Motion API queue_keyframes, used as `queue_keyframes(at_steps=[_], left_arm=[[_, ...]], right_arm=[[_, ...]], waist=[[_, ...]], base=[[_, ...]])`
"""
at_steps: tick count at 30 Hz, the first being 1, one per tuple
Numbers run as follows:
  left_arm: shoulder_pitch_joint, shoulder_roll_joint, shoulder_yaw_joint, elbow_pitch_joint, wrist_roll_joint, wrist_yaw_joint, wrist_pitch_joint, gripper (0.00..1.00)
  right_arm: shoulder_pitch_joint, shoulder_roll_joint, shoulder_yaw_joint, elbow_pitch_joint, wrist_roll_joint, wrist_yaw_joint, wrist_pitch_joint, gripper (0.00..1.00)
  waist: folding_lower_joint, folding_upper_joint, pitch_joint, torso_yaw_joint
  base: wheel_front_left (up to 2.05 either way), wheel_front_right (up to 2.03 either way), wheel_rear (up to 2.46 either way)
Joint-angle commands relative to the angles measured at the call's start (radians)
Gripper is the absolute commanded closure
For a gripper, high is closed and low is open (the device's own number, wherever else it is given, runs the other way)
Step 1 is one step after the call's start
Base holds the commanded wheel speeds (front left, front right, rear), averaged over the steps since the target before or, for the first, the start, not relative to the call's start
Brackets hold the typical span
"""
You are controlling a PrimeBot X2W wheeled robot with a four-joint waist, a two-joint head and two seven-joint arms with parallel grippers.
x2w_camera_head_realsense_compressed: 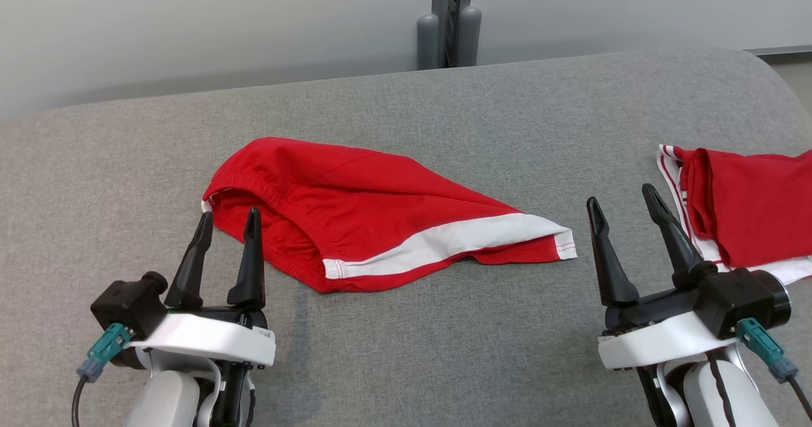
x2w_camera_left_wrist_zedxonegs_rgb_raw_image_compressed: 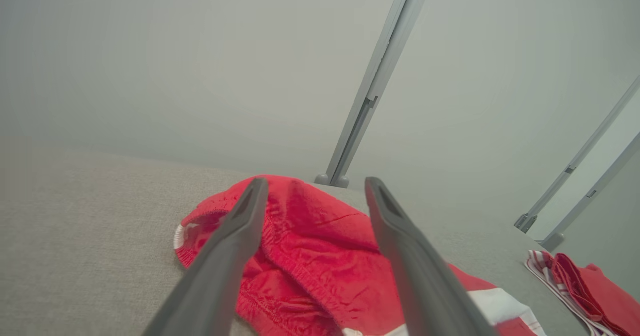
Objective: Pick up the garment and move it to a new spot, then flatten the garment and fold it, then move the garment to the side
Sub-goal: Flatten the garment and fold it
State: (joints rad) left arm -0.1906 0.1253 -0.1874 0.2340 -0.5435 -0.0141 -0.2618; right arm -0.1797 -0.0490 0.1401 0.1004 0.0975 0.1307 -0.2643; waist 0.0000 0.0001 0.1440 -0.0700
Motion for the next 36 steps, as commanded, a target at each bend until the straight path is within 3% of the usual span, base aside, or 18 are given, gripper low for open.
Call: queue_keyframes(at_steps=[1,10,17,26,36], left_arm=[[0.006,-0.003,0.013,-0.004,0.013,-0.010,-0.003,0.00],[0.039,-0.049,0.070,0.006,0.073,-0.048,-0.002,0.00],[0.031,-0.056,0.024,0.088,0.054,-0.075,0.045,0.00],[-0.012,-0.017,-0.058,0.122,0.022,-0.105,0.204,0.00],[-0.045,0.029,-0.118,0.134,0.026,-0.112,0.284,0.00]], right_arm=[[-0.006,-0.006,0.002,-0.003,0.006,0.000,0.000,0.00],[-0.014,-0.006,0.007,-0.004,0.007,0.000,0.000,0.00],[-0.011,-0.006,0.010,-0.006,0.008,0.000,0.000,0.00],[-0.017,-0.005,0.013,-0.003,-0.003,0.000,0.000,0.00],[-0.027,-0.005,0.027,-0.007,0.016,0.000,0.000,0.00]], waist=[[0.0000,-0.0001,0.001,-0.001],[0.0000,-0.0001,0.010,-0.013],[0.0000,-0.0001,0.017,-0.019],[0.0000,-0.0001,0.050,-0.046],[0.0000,-0.0001,0.073,-0.070]], base=[[0.00,0.00,0.00],[0.00,0.00,0.00],[0.00,0.00,0.00],[0.00,0.00,0.00],[0.00,0.00,0.00]])
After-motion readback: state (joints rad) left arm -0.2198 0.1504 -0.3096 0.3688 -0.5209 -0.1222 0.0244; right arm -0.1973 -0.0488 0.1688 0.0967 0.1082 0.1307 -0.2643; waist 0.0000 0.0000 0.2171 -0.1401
